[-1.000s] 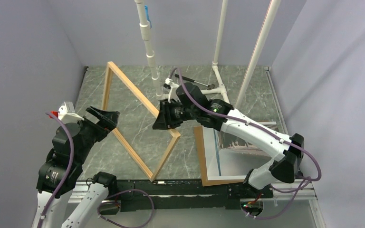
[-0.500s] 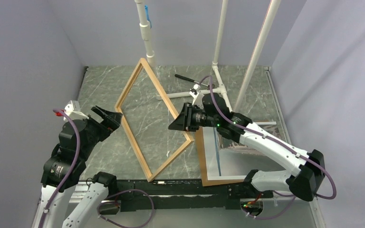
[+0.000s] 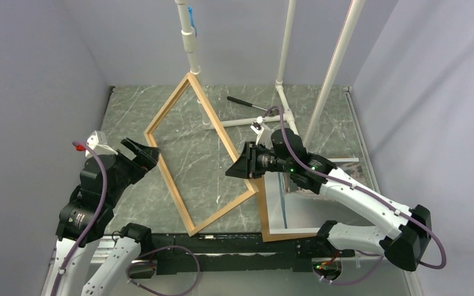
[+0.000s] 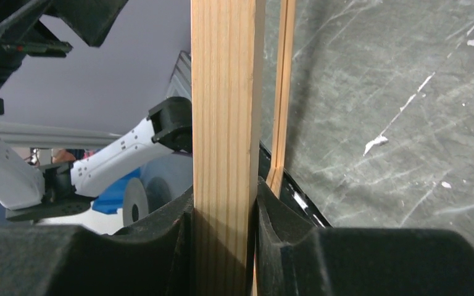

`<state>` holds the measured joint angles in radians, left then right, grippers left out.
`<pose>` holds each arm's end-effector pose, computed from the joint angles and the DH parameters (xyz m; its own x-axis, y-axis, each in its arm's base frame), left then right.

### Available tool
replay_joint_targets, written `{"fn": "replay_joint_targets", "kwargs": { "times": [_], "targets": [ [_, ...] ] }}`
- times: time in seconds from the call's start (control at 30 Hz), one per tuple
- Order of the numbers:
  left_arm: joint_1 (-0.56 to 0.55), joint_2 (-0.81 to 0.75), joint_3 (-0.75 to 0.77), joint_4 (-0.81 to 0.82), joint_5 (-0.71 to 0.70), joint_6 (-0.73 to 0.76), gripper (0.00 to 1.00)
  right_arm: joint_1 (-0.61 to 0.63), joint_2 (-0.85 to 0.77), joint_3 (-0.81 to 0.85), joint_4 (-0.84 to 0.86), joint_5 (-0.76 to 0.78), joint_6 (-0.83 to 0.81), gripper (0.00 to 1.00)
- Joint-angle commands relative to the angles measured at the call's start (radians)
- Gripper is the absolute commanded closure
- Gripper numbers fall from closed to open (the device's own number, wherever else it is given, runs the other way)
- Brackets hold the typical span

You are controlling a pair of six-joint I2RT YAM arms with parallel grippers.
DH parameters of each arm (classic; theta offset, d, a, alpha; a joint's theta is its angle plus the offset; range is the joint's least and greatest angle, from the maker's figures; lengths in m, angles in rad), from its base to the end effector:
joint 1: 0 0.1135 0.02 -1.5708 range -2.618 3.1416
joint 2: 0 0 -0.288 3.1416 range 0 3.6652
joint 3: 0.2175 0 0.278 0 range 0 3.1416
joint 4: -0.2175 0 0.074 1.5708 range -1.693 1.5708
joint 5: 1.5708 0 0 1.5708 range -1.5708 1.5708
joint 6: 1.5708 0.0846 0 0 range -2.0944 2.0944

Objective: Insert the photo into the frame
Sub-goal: Turn over the photo frame at the center of the board.

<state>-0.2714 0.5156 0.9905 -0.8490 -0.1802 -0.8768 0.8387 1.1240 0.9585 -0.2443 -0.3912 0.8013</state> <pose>0.1291 -0.0202 0.3755 -0.3044 -0.7003 -0.6457 -0.2047 0.7101 -0.6736 0.1851 0.2542 0.3270 -0.8471 0.0508 -0.5290 -0.4498 0.4618 0.7645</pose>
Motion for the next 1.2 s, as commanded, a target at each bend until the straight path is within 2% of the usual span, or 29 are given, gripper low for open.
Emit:
{"fn": "replay_joint_targets", "kwargs": {
  "times": [0.0,0.27,0.73,1.17],
  "targets": [
    [0.001,0.017,-0.005,0.036,0.012,0.01,0.01,0.035,-0.07,-0.044,-0.121,-0.095,-0.055,1.0],
    [0.0,0.024,-0.011,0.027,0.007,0.016,0.01,0.037,-0.217,-0.214,-0.088,-0.041,0.008,1.0],
    [0.001,0.037,-0.026,0.041,0.024,0.011,0.01,0.036,-0.333,-0.458,0.032,0.026,0.273,1.0],
    [0.001,0.047,-0.042,0.055,0.046,0.001,0.01,0.034,-0.238,-0.564,0.122,0.031,0.307,1.0]
  ]
}}
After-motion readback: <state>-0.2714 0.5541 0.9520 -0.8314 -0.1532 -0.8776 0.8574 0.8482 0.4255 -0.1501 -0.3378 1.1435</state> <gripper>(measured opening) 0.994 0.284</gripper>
